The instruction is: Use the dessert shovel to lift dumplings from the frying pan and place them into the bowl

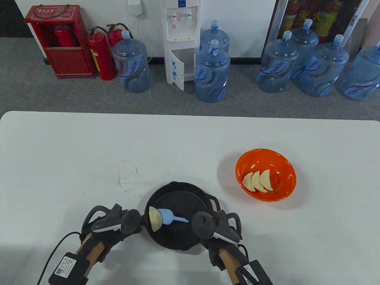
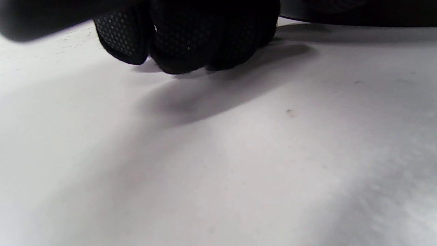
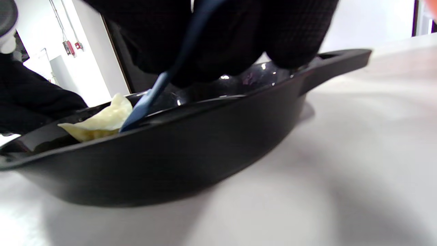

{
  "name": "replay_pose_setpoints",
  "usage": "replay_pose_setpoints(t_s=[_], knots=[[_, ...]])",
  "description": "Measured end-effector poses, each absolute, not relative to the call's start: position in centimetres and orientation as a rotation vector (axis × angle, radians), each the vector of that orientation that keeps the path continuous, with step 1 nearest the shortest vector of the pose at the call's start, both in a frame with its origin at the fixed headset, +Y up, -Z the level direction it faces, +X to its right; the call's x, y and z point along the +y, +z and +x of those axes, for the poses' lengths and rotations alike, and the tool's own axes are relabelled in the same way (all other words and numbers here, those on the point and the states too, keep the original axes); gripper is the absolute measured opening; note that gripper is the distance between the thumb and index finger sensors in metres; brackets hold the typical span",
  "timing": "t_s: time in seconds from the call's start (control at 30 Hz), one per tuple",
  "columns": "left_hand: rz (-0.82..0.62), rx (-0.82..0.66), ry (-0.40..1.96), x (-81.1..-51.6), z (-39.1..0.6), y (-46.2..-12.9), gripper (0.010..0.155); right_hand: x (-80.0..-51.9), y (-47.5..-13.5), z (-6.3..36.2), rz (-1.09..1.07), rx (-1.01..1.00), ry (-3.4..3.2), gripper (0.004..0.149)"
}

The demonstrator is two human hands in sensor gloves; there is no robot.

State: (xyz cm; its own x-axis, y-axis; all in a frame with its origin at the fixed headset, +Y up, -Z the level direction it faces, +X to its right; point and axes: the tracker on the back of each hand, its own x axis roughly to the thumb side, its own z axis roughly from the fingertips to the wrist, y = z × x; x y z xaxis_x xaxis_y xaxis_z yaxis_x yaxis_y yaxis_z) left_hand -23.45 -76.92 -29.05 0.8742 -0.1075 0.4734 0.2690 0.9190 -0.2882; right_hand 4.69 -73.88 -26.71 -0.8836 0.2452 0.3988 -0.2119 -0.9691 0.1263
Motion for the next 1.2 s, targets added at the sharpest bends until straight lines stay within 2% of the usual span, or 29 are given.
replay_pose_setpoints(t_s=[0.37, 0.8, 1.2], knots=[[-0.357, -0.465, -0.203, -76.9, -23.5, -29.0, 0.059, -74.1, -26.4, 4.0, 0.66, 0.158, 2.81, 0.045], [-0.358, -0.464, -0.201, -76.9, -23.5, -29.0, 0.059, -74.3, -27.2, 4.8, 0.586, 0.301, 2.665, 0.045], [-0.357, -0.463, -0.201, -76.9, -23.5, -29.1, 0.059, -74.3, -27.5, 5.2, 0.568, 0.331, 2.623, 0.045]])
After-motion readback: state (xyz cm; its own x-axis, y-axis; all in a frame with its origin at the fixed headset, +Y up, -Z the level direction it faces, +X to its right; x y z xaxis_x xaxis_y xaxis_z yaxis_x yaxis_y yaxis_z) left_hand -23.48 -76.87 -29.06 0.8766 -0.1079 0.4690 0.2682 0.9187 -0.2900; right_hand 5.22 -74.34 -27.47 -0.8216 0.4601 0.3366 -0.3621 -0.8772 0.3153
